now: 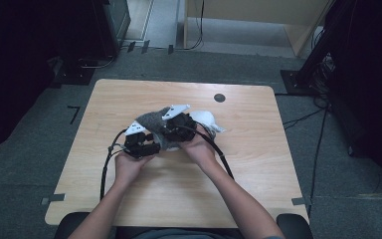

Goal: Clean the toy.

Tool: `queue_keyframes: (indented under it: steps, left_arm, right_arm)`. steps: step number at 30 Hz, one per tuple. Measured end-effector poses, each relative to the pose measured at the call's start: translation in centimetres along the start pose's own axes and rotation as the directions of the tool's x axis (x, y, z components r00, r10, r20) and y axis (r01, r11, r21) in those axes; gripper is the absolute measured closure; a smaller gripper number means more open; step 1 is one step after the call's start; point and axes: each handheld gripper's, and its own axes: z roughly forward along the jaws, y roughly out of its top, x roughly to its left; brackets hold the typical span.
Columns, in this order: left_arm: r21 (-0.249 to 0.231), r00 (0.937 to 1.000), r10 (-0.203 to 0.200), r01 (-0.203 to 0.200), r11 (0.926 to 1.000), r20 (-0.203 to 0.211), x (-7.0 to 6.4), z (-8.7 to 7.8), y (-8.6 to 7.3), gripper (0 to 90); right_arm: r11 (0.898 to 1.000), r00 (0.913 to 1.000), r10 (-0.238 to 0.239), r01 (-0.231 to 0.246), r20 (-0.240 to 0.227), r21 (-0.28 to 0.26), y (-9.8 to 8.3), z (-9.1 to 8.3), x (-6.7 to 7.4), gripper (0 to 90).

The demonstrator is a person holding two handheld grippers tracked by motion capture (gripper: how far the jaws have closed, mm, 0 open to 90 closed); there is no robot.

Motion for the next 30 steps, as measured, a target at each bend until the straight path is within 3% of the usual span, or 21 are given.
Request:
queue_keyframes:
  steps: [4,9,13,20,30]
  left_arm:
    - [0.008,0.9998,0.015,-0.015,0.9999,-0.015,-0.2,0.1,0.1,43.1]
    - [0.018,0.9999,0.000,0.001,0.9998,-0.011,-0.1,0.1,0.1,43.9]
    - [0.015,0.9998,0.013,-0.012,0.9998,-0.014,-0.2,0.1,0.1,44.0]
    - [0.017,0.9998,0.010,-0.009,0.9998,-0.017,-0.2,0.1,0.1,44.1]
    - [0.010,0.9997,0.022,-0.022,0.9997,-0.009,-0.2,0.1,0.2,43.9]
  right_arm:
    - [1.000,0.9997,-0.016,0.017,0.018,-0.017,-0.7,-0.2,-0.2,73.7]
    - [0.999,0.9978,-0.040,0.039,0.053,0.022,-1.0,-1.3,-0.3,75.4]
    - [0.998,0.9959,-0.044,0.041,0.079,0.044,-1.5,-2.5,-0.7,75.4]
    - [0.999,0.9949,0.011,-0.014,0.100,0.030,-2.6,-5.2,-2.2,75.5]
    - [0.994,0.9856,0.113,-0.110,0.126,-0.024,-4.6,-8.6,-4.8,75.5]
